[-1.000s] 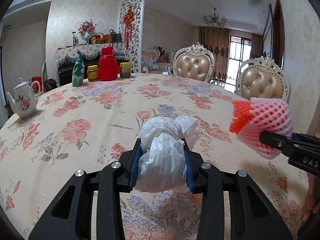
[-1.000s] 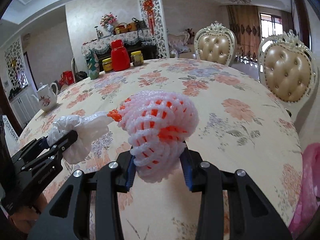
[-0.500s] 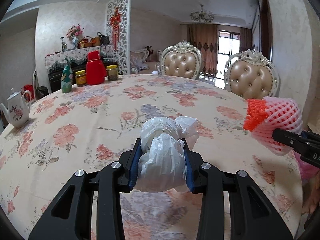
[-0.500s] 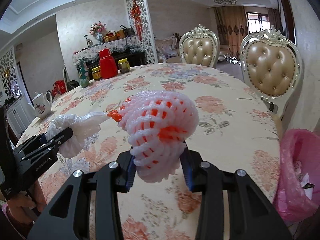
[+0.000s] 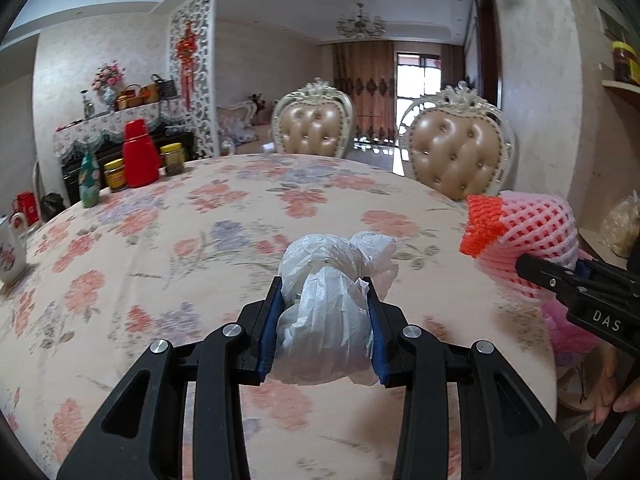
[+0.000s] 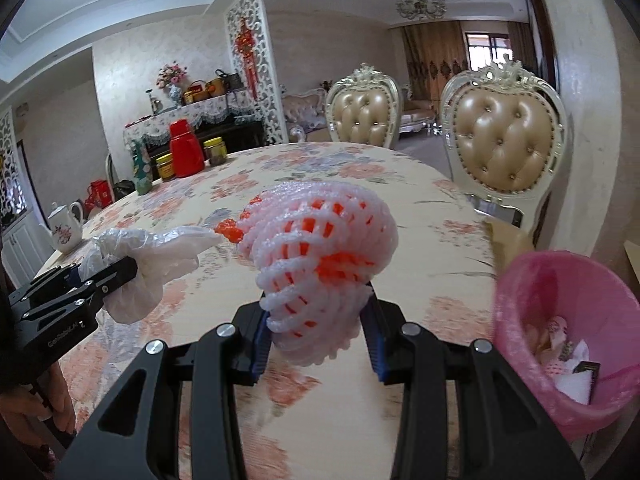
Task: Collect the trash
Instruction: 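Carry the tissue with the left tool while the right tool carries the foam net to the bin, then open both tools to drop the tissue and foam net into the bin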
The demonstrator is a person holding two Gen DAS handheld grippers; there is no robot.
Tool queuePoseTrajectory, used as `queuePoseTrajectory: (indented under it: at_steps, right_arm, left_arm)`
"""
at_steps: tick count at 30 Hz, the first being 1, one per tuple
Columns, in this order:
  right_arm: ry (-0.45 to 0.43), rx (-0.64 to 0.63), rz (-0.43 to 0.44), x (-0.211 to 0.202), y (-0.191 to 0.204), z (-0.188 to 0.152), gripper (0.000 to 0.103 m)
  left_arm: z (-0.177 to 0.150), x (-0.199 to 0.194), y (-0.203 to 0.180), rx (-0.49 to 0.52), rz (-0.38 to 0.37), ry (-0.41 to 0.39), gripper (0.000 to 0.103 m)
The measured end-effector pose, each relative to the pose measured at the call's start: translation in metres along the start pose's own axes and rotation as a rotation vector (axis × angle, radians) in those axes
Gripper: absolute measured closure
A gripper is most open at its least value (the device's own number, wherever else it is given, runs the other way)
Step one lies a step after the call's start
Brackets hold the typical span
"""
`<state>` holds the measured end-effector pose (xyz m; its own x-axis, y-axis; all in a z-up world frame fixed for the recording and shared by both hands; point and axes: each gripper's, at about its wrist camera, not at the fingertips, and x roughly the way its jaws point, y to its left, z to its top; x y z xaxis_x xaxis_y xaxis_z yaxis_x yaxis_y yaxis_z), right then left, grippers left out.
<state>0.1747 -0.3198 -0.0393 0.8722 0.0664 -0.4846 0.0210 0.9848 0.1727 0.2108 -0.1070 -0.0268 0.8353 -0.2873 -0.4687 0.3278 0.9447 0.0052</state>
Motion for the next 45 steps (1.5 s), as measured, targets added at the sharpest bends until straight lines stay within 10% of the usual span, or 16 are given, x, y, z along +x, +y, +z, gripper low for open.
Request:
queuePoseTrajectory:
  at_steps: [26, 45]
  right_arm:
    - [-0.058, 0.169, -0.377, -0.065, -0.188, -0.028, 0.062]
    - [-0.031, 0.159, -0.412, -0.059, -0.249, -0.027, 0.044]
  left_arm:
    - [0.024, 0.049, -0.174, 0.119, -0.388, 0.055, 0.066]
    - [0.047, 0.099, -0.292, 0.106, -0.556, 0.108, 0.062]
